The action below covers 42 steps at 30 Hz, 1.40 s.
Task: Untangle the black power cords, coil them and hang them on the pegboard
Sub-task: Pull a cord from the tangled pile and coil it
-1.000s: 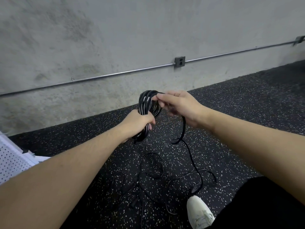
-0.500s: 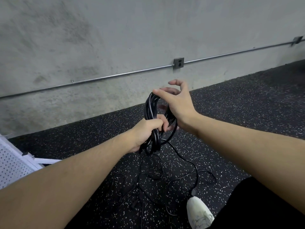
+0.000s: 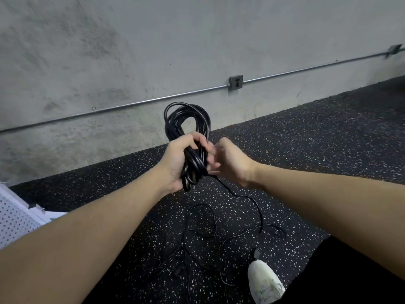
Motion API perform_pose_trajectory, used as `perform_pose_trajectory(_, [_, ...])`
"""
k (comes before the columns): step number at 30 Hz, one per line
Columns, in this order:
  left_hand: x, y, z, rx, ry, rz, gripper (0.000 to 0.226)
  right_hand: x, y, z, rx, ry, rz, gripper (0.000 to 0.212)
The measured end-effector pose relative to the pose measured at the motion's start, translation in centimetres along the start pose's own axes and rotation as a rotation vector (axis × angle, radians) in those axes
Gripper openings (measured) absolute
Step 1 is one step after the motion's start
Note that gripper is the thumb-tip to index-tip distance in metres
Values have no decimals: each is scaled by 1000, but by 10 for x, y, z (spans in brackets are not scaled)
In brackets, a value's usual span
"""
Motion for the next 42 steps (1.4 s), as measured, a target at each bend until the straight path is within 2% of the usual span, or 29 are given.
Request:
perform_pose_trajectory(3, [7, 4, 0, 52, -20, 30, 11, 12, -2, 2, -40, -91, 353, 34])
perform_pose_trajectory(5, [11, 7, 0, 69, -32, -28, 12, 15, -1, 3, -61, -76, 587, 17])
perform_pose_trajectory(8, [18, 21, -4, 146, -75, -182, 19, 26, 2, 1, -44, -99, 856, 21])
perform_pose_trajectory(10, [23, 37, -7, 197, -107, -308, 23, 26, 2, 0, -18, -95, 903, 13])
perform_pose_trajectory(13, [26, 53, -6, 245, -94, -462, 26, 14, 5, 4, 54, -62, 940, 27])
perform_pose_trajectory(16, [32, 55, -3, 291, -92, -631, 28, 3, 0, 8, 60, 7, 997, 34])
perform_pose_trajectory(21, [39, 54, -3, 342, -104, -801, 31, -9, -11, 10, 66, 44, 947, 37])
perform_pose_trajectory(25, [42, 51, -2, 304, -114, -920, 29, 4, -5, 13, -9, -88, 928, 38])
perform_pose_trajectory(27, [42, 54, -1, 246, -113, -1008, 29, 8, -1, 16, -59, -132, 856, 35])
perform_pose_trajectory(31, [38, 68, 0, 190, -38, -1175, 17, -5, 0, 24, -121, -49, 637, 22])
perform_pose_trajectory(34, [33, 64, 7, 144, 38, -1208, 41, -17, -2, 28, -22, 60, 669, 24])
perform_pose_trajectory(37, [27, 51, 11, 84, 98, -1188, 62, -31, -1, 31, 164, 213, 699, 25])
perform_pose_trajectory(40, [13, 39, 11, -99, 122, -1139, 71, -42, 13, 30, 331, 302, 594, 38])
perform_pose_trajectory(42, [4, 35, 11, -202, 146, -1110, 64, -44, 17, 29, 412, 299, 635, 47])
Point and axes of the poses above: each hand's wrist, its own z-axis away from the middle knuckle, its own y-axis out of the back of the hand, x = y × z, the point moved 7 cm from there along -z, towards the middle knuckle, and after that the axes turned 15 degrees about -y, right-handed, at the moved point
